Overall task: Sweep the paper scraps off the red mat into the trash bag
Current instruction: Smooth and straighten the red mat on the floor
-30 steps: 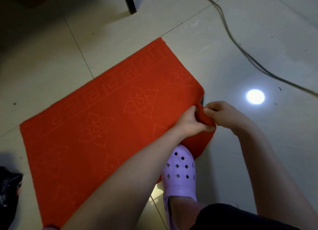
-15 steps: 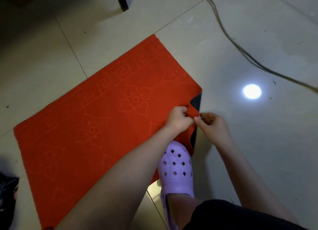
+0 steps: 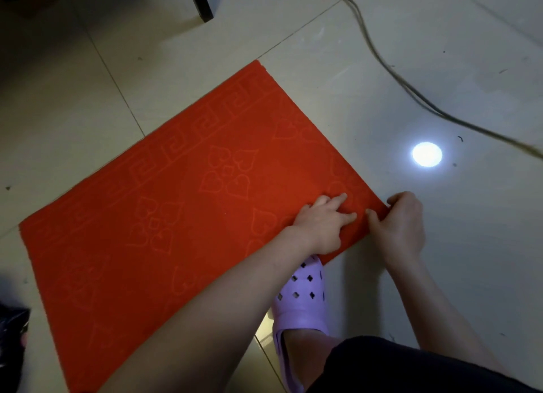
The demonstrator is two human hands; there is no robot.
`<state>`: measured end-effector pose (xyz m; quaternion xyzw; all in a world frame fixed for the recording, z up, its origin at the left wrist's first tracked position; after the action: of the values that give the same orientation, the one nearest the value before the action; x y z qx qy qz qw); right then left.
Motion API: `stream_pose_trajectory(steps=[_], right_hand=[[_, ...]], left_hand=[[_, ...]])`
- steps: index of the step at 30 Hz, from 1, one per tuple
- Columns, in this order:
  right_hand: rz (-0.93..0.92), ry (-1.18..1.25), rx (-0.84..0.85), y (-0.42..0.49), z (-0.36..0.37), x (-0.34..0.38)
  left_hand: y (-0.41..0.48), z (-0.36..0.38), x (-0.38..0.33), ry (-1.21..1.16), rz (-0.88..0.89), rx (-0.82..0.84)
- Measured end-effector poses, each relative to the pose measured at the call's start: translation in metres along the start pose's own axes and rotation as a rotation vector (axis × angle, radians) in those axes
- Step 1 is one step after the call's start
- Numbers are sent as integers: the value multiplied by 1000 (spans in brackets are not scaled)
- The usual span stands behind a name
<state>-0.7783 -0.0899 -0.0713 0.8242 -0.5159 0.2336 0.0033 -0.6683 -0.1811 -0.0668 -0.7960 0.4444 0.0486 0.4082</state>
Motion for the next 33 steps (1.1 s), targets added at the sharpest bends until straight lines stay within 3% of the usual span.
stream_pose_trajectory(steps=[2,4,7,15,23,26,33], right_hand=[[-152,-65,-60,-5,2,3],[-244,-91,-15,-15,7,7],[-223,-155,129,-33,18,5],[-188,-510,111,-41,24,2],[-256,-461,148,-37,28,2],[-198,-425,110,-23,17,12],[-245,-350,85,2,10,20]], left_hand=[[-2,3,-1,64,-27,42],[-3,3,-3,91,-42,57],[-2,-1,-5,114,-70,77],[-3,2,-9,74,-94,148],[-3,-12,1,-42,-78,159],[-6,-20,9,65,-110,68],[-2,-21,7,189,-112,133]])
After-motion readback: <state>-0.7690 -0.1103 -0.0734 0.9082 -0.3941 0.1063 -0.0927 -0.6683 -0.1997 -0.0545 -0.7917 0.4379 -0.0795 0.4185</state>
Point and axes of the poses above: each hand's wrist, its own y-axis towards the middle knuckle, its own z-axis out of the palm, x = y × z, the point moved 4 cm from there along y, towards the middle knuckle, and after that the axes turned 7 degrees about -y, right-handed, at the moved point
